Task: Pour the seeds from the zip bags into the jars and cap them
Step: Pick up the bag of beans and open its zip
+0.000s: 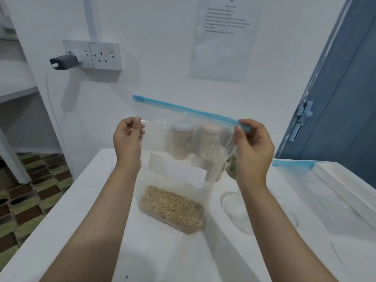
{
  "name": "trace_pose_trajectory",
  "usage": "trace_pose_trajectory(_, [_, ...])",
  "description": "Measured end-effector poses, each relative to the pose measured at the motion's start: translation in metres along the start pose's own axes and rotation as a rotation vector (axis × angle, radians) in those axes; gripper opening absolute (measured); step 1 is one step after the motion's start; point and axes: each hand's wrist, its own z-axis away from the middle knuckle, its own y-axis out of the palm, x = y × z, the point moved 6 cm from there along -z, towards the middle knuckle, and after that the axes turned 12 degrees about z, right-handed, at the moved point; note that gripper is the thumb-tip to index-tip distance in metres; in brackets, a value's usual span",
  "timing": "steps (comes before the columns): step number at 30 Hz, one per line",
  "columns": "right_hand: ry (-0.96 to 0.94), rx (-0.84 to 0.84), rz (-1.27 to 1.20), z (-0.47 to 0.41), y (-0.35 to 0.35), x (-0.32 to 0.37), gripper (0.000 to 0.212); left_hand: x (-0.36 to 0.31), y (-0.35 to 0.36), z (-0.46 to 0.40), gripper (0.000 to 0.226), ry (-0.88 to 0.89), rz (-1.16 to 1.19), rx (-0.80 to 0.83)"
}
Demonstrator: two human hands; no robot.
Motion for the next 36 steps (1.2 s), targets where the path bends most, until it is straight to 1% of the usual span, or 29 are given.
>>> trace_pose_trajectory(4, [0.013, -0.009, -0.051, -0.020, -0.001, 0.008, 0.018, -0.017, 0.002, -0.003, 0.011, 0.070, -0.014, -0.002])
trace_pose_trajectory(9, [0.006, -0.018, -0.029, -0.029, -0.005, 0.005, 0.016, -0.046, 0.019, -0.006, 0.008, 0.183, -0.040, 0.034])
trace_pose_trajectory(12, [0.058, -0.001, 0.039, -0.026, -0.013, -0.014, 0.017, -0.059, 0.034, -0.005, 0.007, 0.239, -0.086, 0.111])
trace_pose_trajectory(15, [0.162, 0.074, 0.177, -0.013, -0.019, -0.042, 0.021, -0.055, 0.042, -0.001, 0.012, 0.254, -0.168, 0.188])
trace_pose_trajectory(17, [0.217, 0.125, 0.271, -0.005, -0.022, -0.055, 0.022, -0.047, 0.042, 0.002, 0.012, 0.241, -0.216, 0.203])
trace_pose_trajectory(19, [0.220, 0.185, 0.337, 0.000, -0.022, -0.056, 0.022, -0.041, 0.041, 0.005, 0.012, 0.229, -0.234, 0.201])
trace_pose_trajectory(20, [0.184, 0.214, 0.389, 0.001, -0.020, -0.053, 0.022, -0.040, 0.041, 0.006, 0.011, 0.228, -0.237, 0.203])
trace_pose_trajectory(22, [0.033, 0.252, 0.518, 0.001, -0.016, -0.041, 0.028, -0.038, 0.046, 0.009, 0.011, 0.231, -0.239, 0.226])
trace_pose_trajectory(24, [-0.079, 0.289, 0.557, 0.002, -0.007, -0.027, 0.035, -0.035, 0.053, 0.014, 0.012, 0.227, -0.237, 0.261])
trace_pose_trajectory(27, [-0.130, 0.332, 0.525, 0.003, 0.012, -0.008, 0.036, -0.031, 0.063, 0.024, 0.017, 0.224, -0.230, 0.309])
trace_pose_trajectory(31, [-0.205, 0.336, 0.514, -0.003, 0.036, 0.010, 0.036, -0.027, 0.072, 0.033, 0.016, 0.217, -0.219, 0.343])
trace_pose_trajectory(34, [-0.241, 0.308, 0.503, -0.008, 0.050, 0.021, 0.030, -0.025, 0.076, 0.038, 0.016, 0.213, -0.222, 0.363])
trace_pose_trajectory(36, [-0.254, 0.287, 0.477, -0.013, 0.056, 0.030, 0.023, -0.024, 0.077, 0.041, 0.015, 0.211, -0.219, 0.379])
